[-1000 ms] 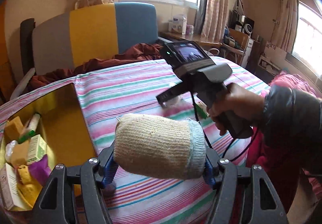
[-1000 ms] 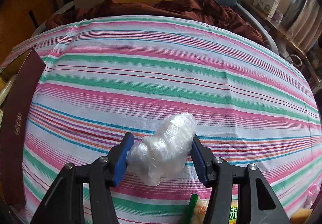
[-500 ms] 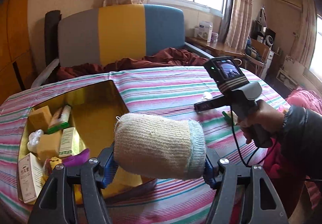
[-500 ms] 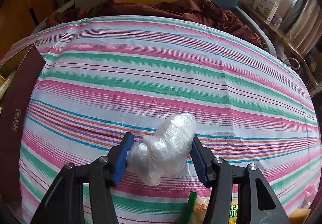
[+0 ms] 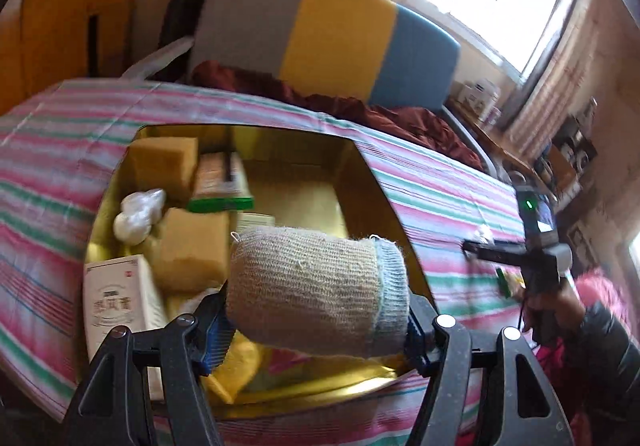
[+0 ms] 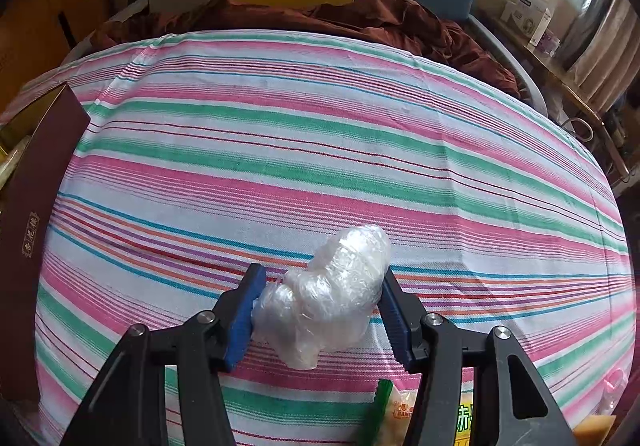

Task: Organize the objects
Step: 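Carry the beige rolled cloth into the gold box and open the left tool, then carry the plastic-wrapped bundle into the gold box and open the right tool, then reach the left tool to the yellow WEIDAN bag and grasp it, then grasp the purple snack packet with the right tool while the left tool holds the WEIDAN bag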

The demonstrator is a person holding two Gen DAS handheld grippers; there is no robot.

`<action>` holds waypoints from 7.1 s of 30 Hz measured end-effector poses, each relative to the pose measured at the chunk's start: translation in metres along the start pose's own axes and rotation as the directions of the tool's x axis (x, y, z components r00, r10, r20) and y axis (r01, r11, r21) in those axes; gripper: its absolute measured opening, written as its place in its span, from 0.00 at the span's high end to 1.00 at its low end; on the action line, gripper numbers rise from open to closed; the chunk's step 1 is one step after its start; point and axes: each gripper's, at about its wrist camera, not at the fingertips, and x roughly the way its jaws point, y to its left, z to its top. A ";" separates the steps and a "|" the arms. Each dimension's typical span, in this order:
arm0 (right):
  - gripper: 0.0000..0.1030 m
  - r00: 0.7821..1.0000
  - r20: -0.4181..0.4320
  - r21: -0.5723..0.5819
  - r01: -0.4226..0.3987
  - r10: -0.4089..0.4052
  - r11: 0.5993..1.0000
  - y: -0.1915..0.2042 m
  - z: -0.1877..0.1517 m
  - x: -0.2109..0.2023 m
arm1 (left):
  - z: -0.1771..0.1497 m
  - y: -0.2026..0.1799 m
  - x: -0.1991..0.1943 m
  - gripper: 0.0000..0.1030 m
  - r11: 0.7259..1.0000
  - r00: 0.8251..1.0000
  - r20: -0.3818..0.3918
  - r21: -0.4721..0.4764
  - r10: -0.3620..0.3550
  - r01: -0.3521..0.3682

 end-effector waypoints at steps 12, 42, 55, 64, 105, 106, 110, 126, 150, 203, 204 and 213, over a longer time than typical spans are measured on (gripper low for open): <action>0.45 1.000 -0.004 -0.021 0.009 -0.010 1.000 -0.001 0.002 0.002 | 0.060 0.004 0.063 0.33 0.999 0.996 -0.079 0.021 0.033 -0.031; 0.45 1.000 0.002 -0.029 -0.001 0.001 1.000 0.002 0.007 0.005 | 0.075 -0.005 0.046 0.22 0.983 0.989 -0.009 0.118 0.144 -0.142; 0.47 0.999 0.021 -0.062 0.030 -0.029 0.998 0.011 0.003 0.000 | -0.015 -0.024 -0.015 0.31 0.974 0.986 0.063 0.155 0.156 -0.164; 0.47 0.998 0.032 -0.086 0.052 -0.050 0.995 0.016 0.003 -0.002 | -0.027 -0.019 -0.025 0.34 0.975 0.982 0.095 0.138 0.161 -0.173; 0.26 0.893 0.025 -0.251 -0.429 0.449 0.868 0.257 0.016 -0.055 | -0.024 0.046 -0.040 0.41 0.983 0.976 0.117 -0.024 0.183 -0.182; 0.26 0.892 0.031 -0.245 -0.431 0.451 0.869 0.254 0.015 -0.058 | -0.025 0.044 -0.040 0.41 0.983 0.975 0.118 -0.019 0.186 -0.185; 0.20 0.889 0.078 -0.234 -0.424 0.452 0.875 0.237 0.010 -0.078 | -0.026 0.038 -0.040 0.41 0.981 0.974 0.117 0.002 0.195 -0.196; 0.07 0.963 0.189 0.012 -0.200 0.194 0.980 0.067 -0.009 -0.112 | -0.030 0.000 -0.043 0.41 0.979 0.979 0.135 0.115 0.154 -0.170; 0.04 0.919 0.391 0.784 -0.299 -0.057 0.544 -0.186 -0.100 -0.124 | -0.053 -0.191 0.039 0.41 0.833 0.992 -0.088 0.540 -0.089 0.123; 0.00 0.944 0.316 0.798 -0.320 0.099 0.511 -0.187 -0.098 -0.089 | -0.099 -0.208 0.106 0.60 0.804 0.971 -0.198 0.551 -0.135 0.224; 0.00 0.952 0.287 0.793 -0.300 0.111 0.531 -0.185 -0.095 -0.087 | -0.099 -0.208 0.106 0.60 0.802 0.971 -0.197 0.553 -0.137 0.226; 0.00 0.990 -0.050 0.437 -0.095 0.130 0.894 -0.166 -0.074 -0.106 | -0.098 -0.206 0.115 0.60 0.803 0.962 -0.193 0.532 -0.194 0.268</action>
